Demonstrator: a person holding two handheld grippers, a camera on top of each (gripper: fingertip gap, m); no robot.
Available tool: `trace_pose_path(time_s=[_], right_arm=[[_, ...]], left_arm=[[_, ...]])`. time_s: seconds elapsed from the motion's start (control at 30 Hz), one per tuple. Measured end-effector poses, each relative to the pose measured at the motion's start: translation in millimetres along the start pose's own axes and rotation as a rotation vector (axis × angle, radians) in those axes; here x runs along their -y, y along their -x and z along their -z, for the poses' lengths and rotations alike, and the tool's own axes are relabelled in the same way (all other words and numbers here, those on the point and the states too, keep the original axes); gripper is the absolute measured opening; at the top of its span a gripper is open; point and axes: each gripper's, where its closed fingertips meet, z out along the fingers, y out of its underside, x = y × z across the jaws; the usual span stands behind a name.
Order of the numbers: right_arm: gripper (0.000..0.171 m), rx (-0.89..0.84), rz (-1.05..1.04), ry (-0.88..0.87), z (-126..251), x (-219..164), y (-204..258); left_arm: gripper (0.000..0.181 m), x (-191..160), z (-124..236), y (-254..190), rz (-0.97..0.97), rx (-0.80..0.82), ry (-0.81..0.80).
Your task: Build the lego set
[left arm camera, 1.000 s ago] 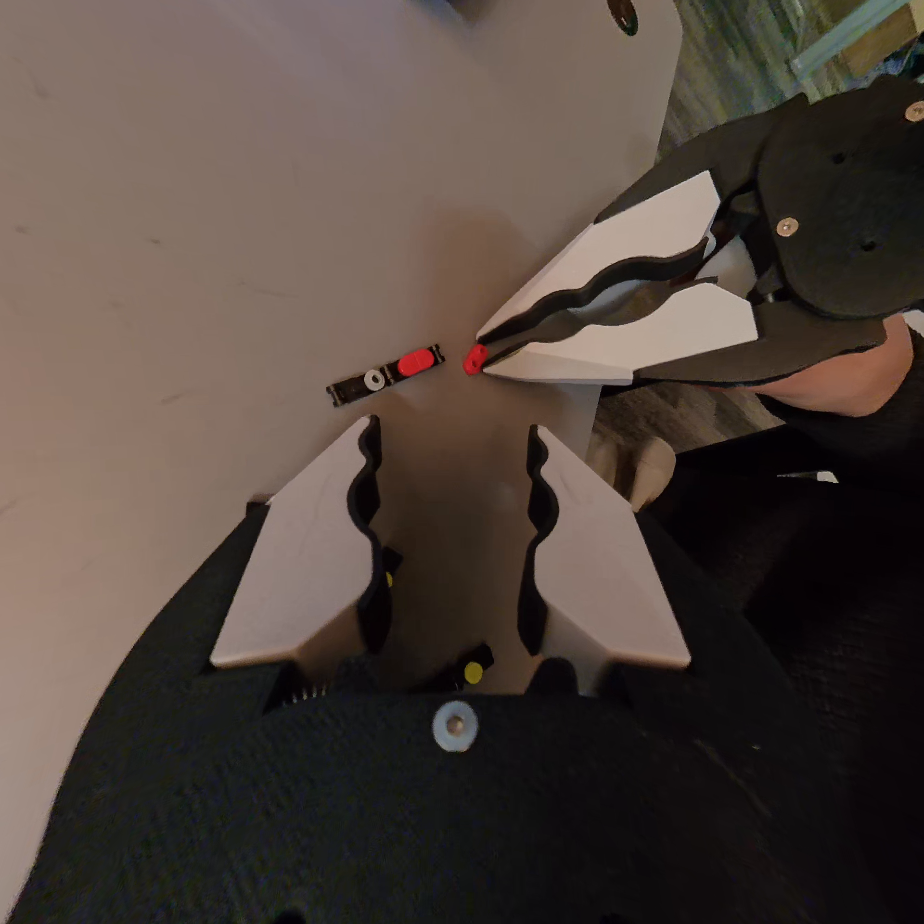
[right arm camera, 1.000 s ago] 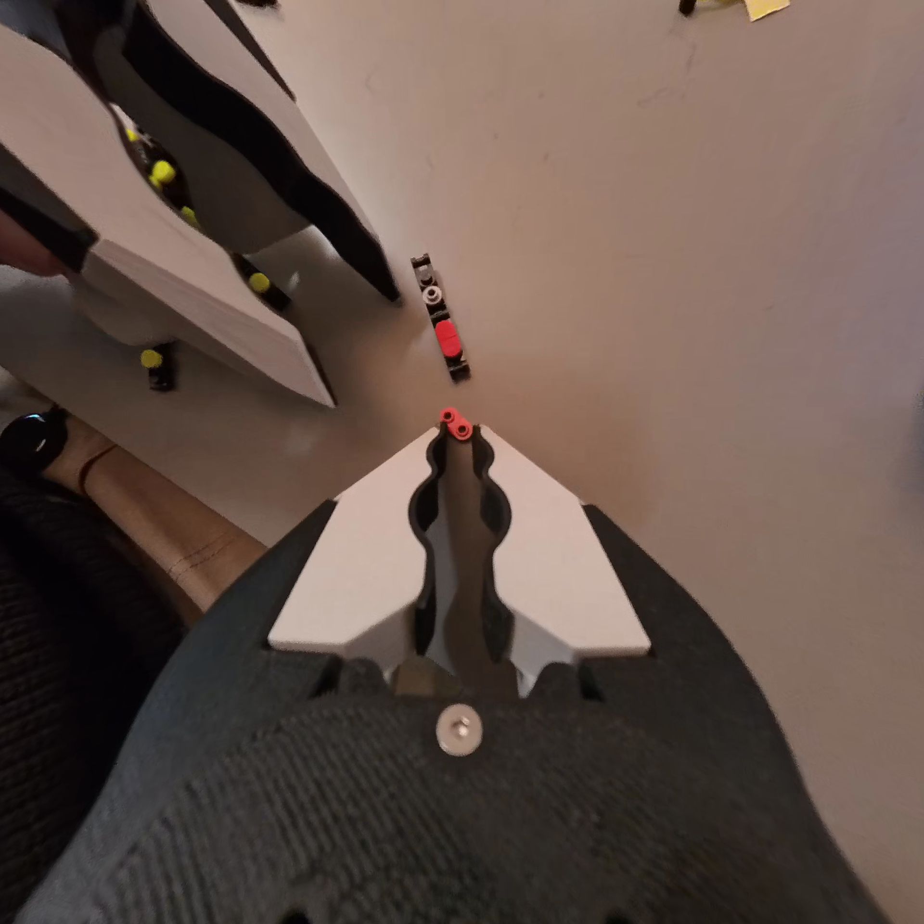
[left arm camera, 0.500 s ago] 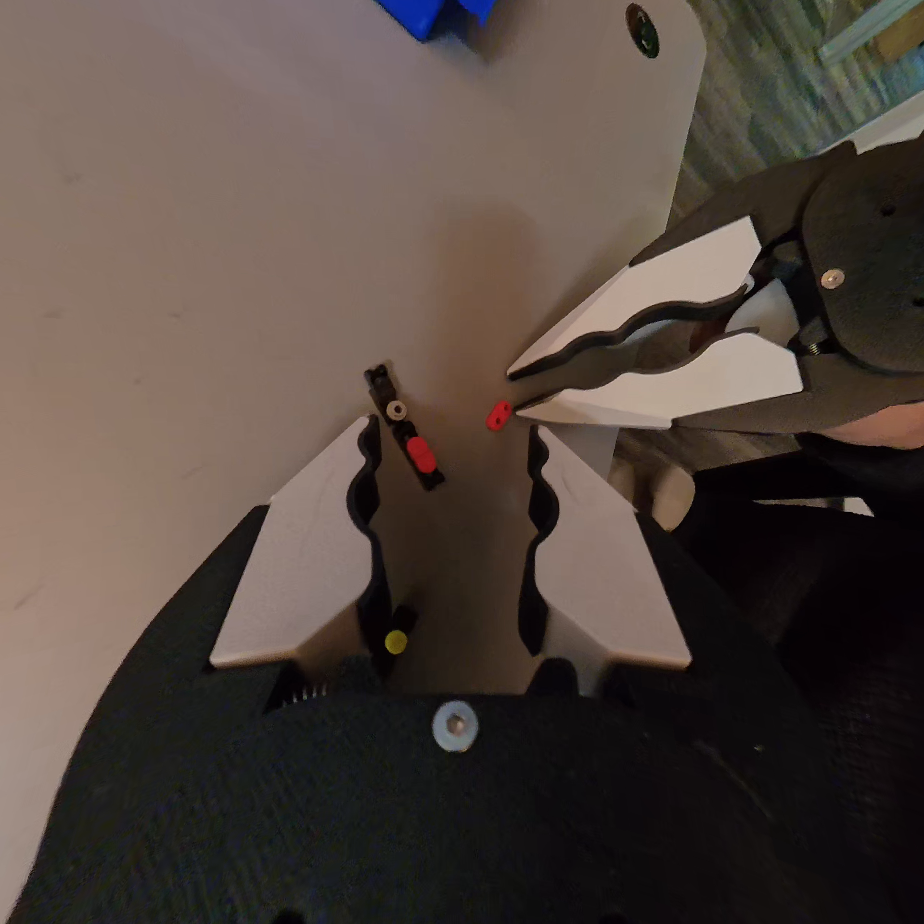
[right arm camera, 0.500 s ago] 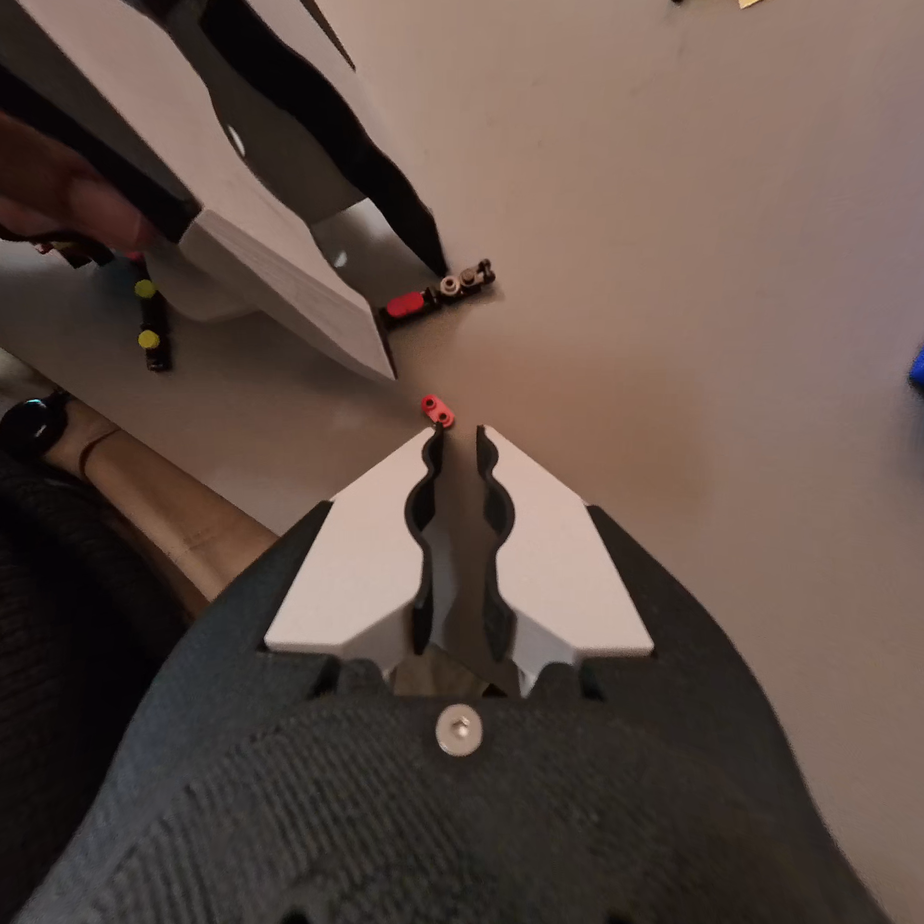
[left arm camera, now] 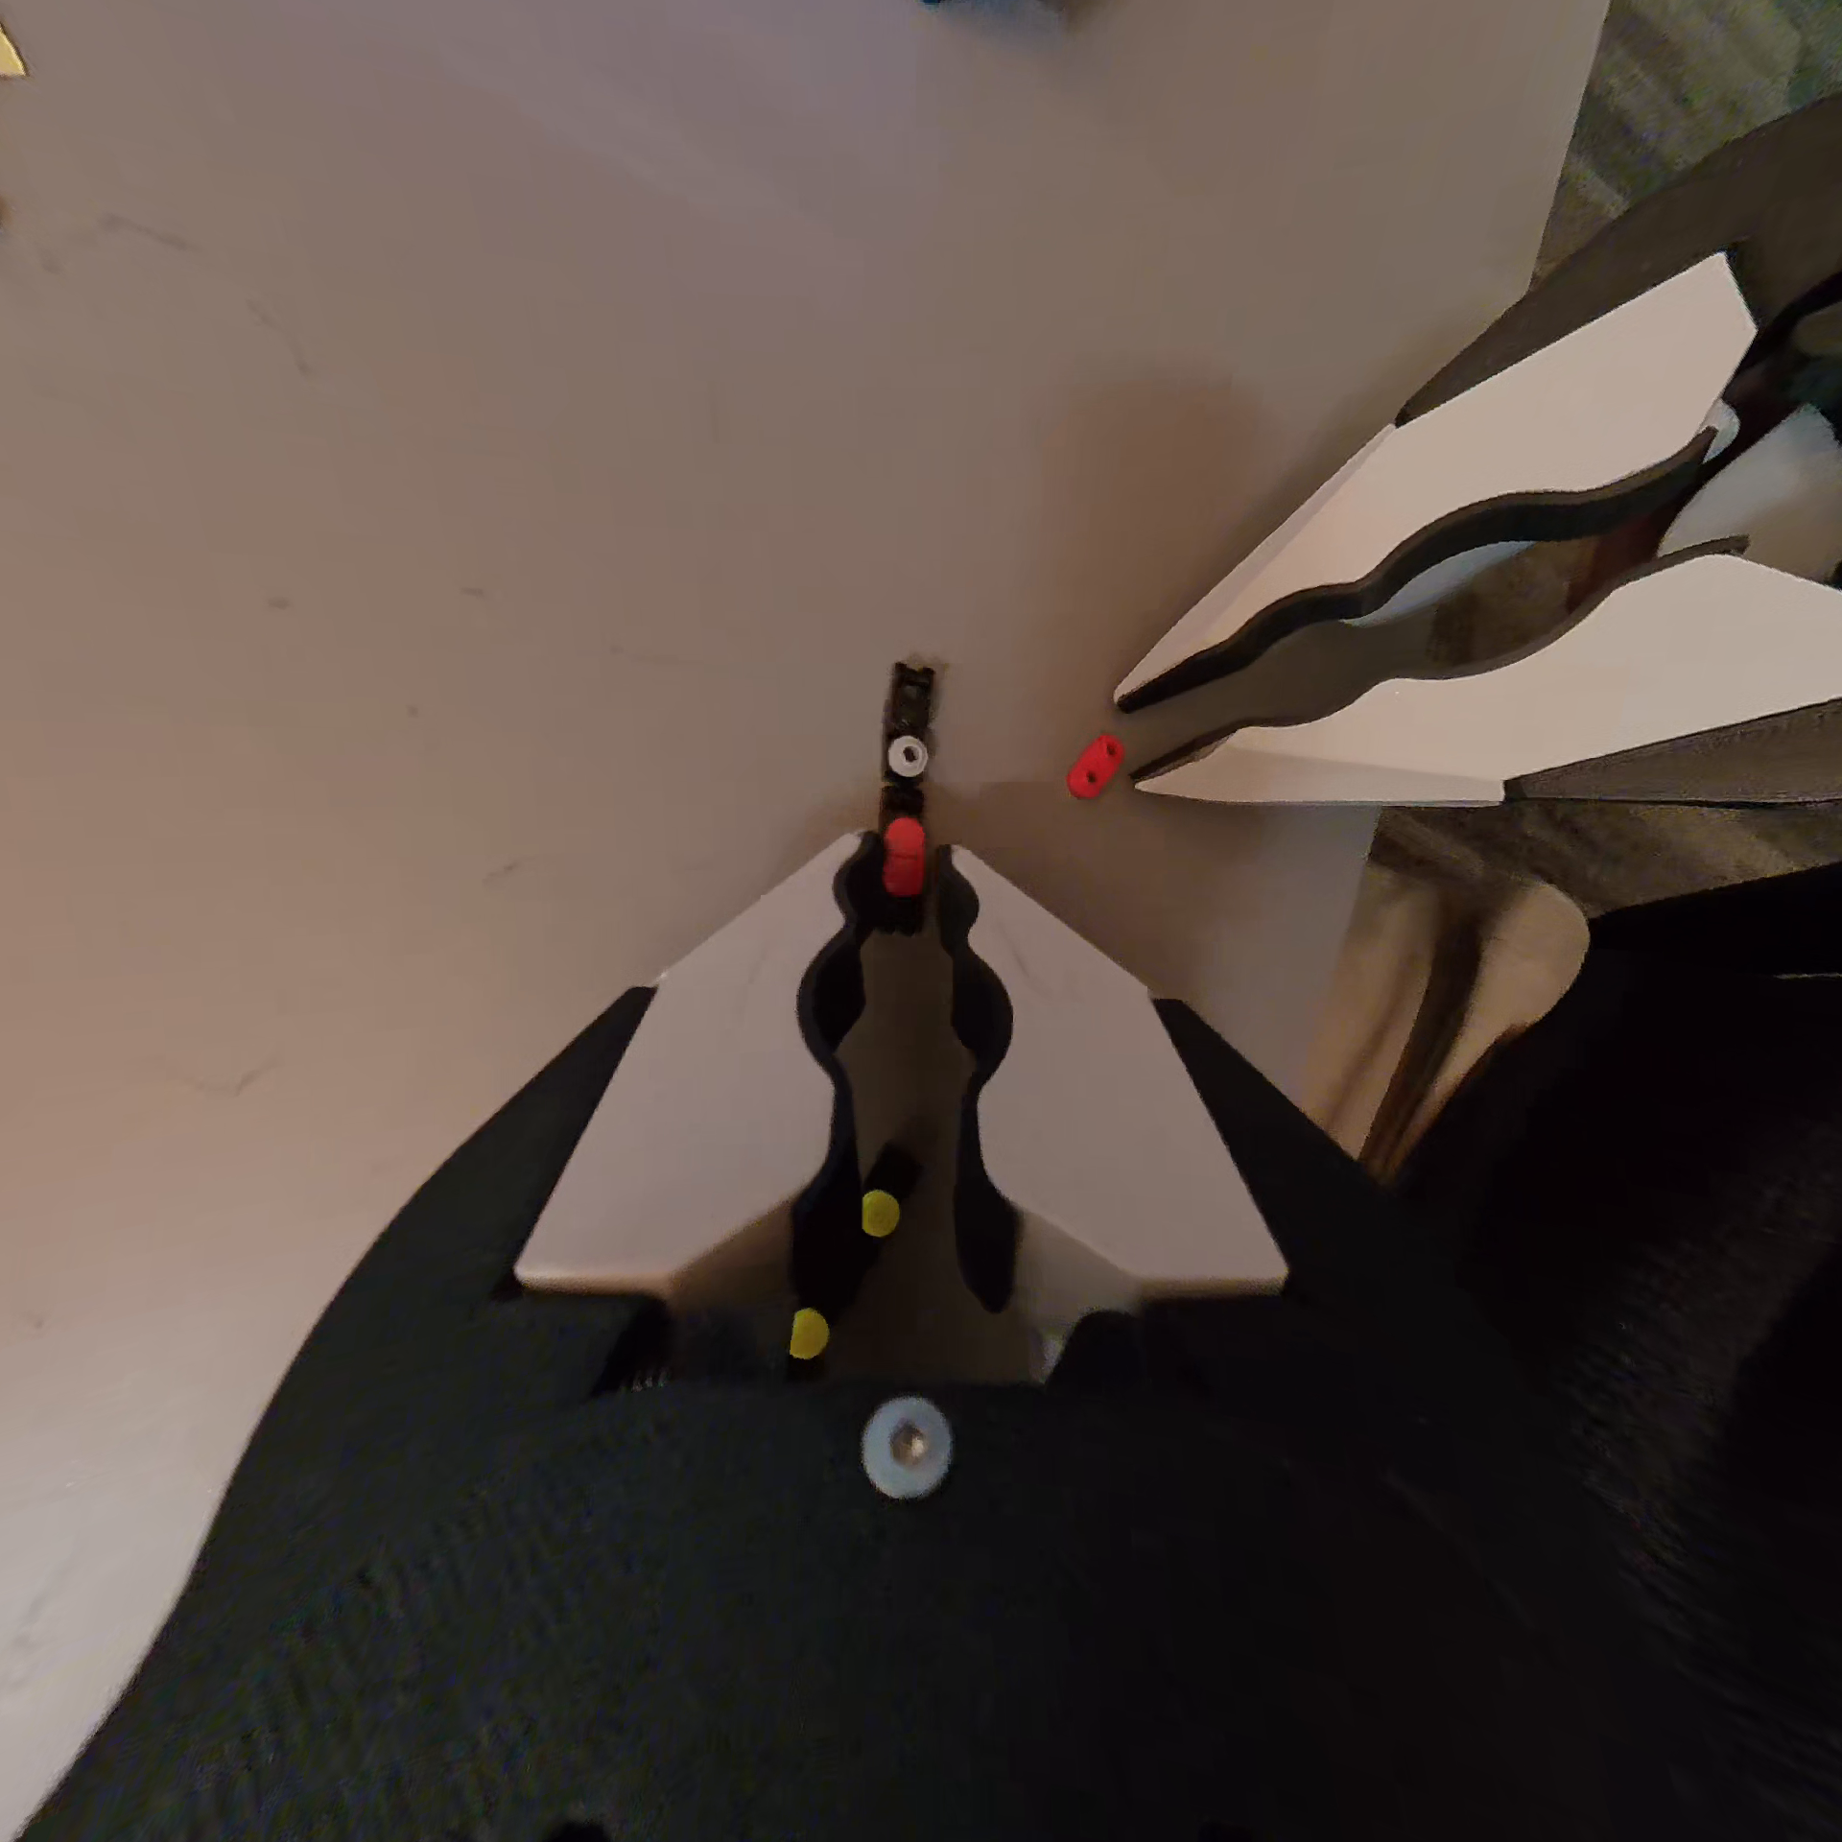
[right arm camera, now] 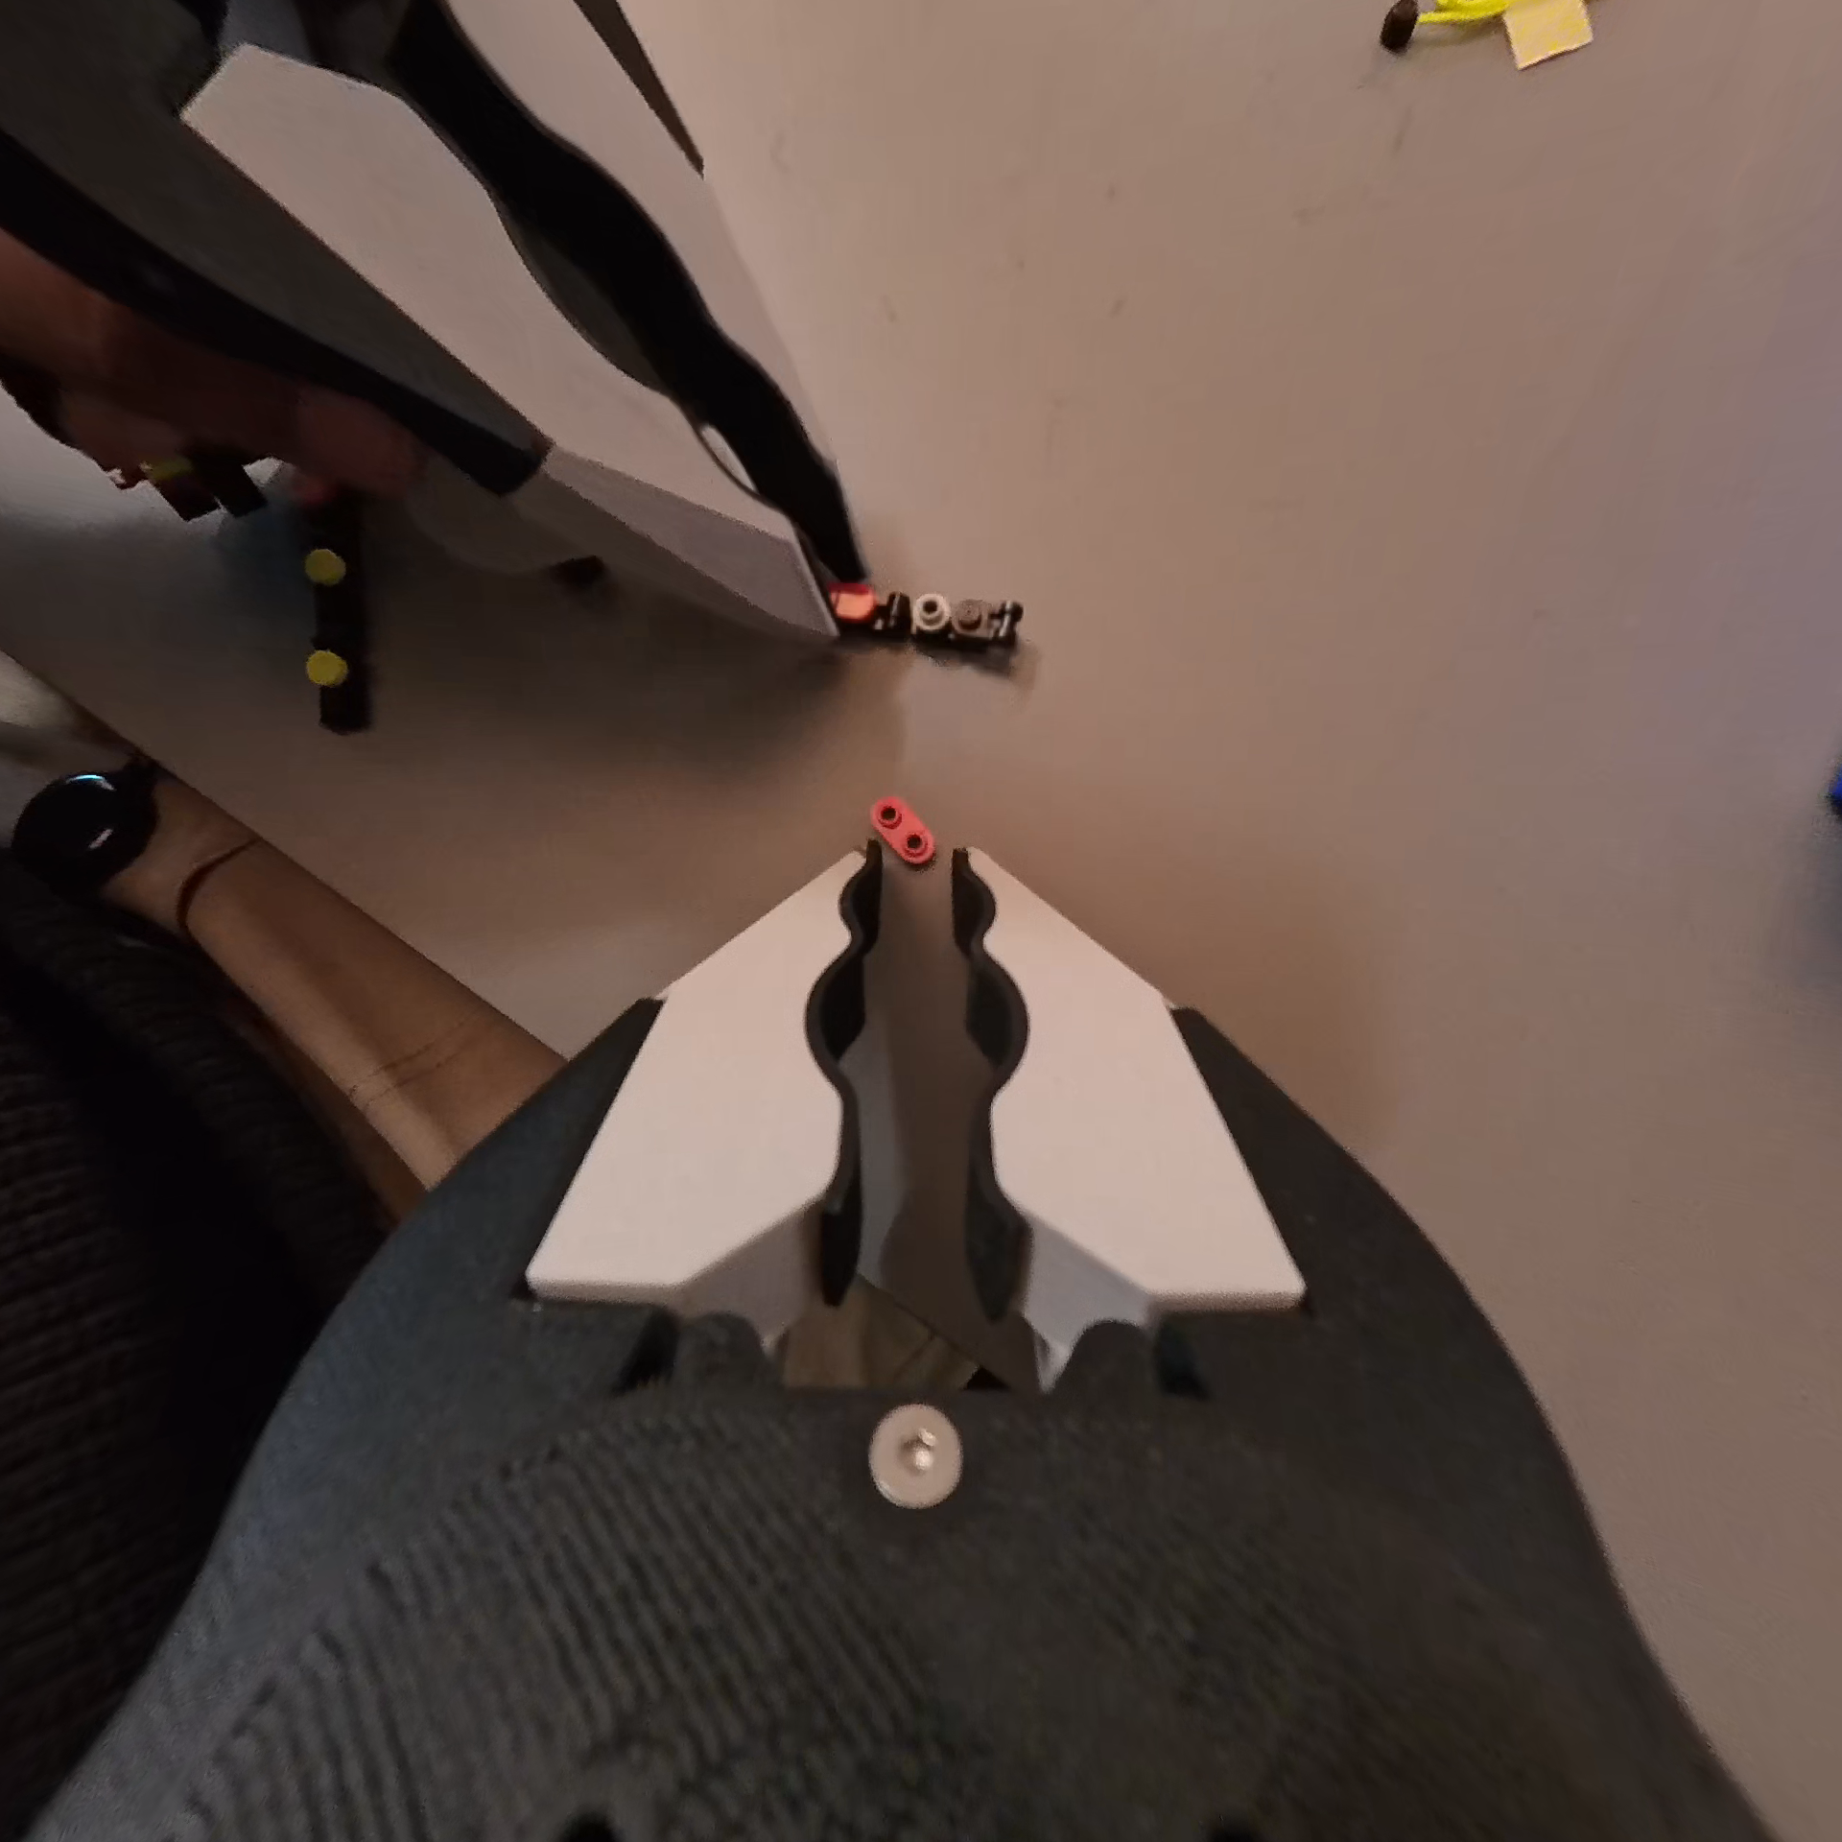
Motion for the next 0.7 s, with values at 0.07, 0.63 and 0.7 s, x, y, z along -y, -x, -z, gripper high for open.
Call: trace_pose_path(time_s=[0.07,0.63,0.7], right_arm=[[0.012,0.003,0.000,-0.004,0,1,1],[0.010,-0.172,0.108,0.032,-3,3,-17],[0.010,-0.170,0.094,0.020,0,4,-18]], left_arm=[[0.007,-1,0,-1,-0.007,-0.001,0.005],[0.016,-1,2,-8,0.017,-0.046,0.011],[0.017,0,4,-8,0.025,-0.053,0.006]])
